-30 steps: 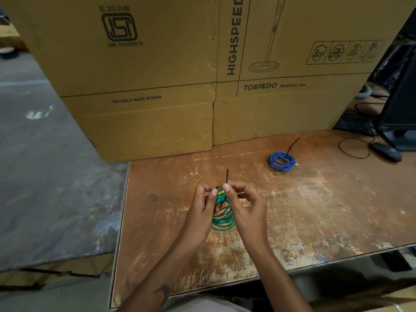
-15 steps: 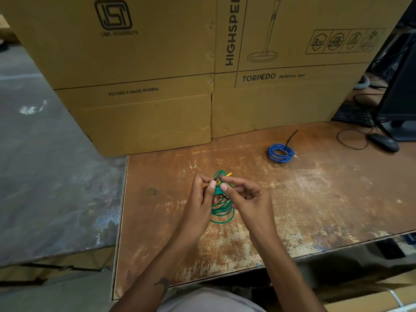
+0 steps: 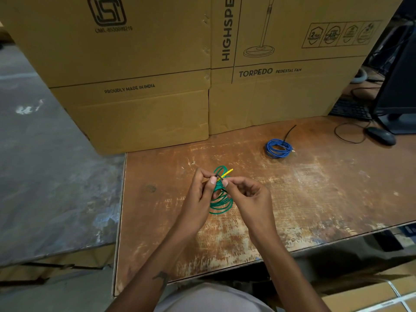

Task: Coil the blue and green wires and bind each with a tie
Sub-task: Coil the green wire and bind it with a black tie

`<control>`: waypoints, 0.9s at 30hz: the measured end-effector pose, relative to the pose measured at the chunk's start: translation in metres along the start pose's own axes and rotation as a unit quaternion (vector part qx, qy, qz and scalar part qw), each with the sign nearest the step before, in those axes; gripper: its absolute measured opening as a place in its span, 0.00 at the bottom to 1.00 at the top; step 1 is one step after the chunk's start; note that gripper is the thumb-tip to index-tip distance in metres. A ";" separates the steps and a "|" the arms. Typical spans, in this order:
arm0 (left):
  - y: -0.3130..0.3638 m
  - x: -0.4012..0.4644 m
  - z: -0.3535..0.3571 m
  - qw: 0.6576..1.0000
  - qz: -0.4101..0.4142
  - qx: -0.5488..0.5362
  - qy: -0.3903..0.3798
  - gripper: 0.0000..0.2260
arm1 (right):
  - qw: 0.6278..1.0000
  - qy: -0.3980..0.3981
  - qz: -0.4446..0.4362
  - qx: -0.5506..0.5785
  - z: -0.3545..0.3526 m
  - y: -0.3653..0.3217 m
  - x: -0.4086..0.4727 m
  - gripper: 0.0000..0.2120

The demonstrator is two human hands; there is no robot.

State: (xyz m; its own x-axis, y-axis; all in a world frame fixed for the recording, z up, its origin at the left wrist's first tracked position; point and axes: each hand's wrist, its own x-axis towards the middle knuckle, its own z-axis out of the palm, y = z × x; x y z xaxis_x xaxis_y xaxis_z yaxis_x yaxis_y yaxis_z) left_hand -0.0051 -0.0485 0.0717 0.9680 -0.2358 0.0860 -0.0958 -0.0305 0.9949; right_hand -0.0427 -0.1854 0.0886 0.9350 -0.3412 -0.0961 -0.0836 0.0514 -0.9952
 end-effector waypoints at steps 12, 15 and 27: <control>0.001 -0.004 0.002 1.000 0.015 0.009 -0.018 0.05 | 0.999 0.009 0.030 -0.013 -0.002 -0.003 -0.001 0.03; -0.002 -0.005 0.002 1.000 0.013 0.010 -0.017 0.05 | 0.999 0.014 0.033 -0.016 -0.002 -0.002 -0.001 0.03; -0.001 -0.006 0.001 1.000 0.016 0.006 -0.017 0.05 | 0.999 0.006 0.038 -0.003 0.001 0.002 -0.001 0.05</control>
State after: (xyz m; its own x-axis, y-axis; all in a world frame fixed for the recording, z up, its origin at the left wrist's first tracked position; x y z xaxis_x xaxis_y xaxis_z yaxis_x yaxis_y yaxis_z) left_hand -0.0112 -0.0483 0.0701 0.9558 -0.2704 0.1151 -0.1290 -0.0341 0.9911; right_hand -0.0431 -0.1842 0.0869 0.9219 -0.3473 -0.1719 -0.1565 0.0722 -0.9850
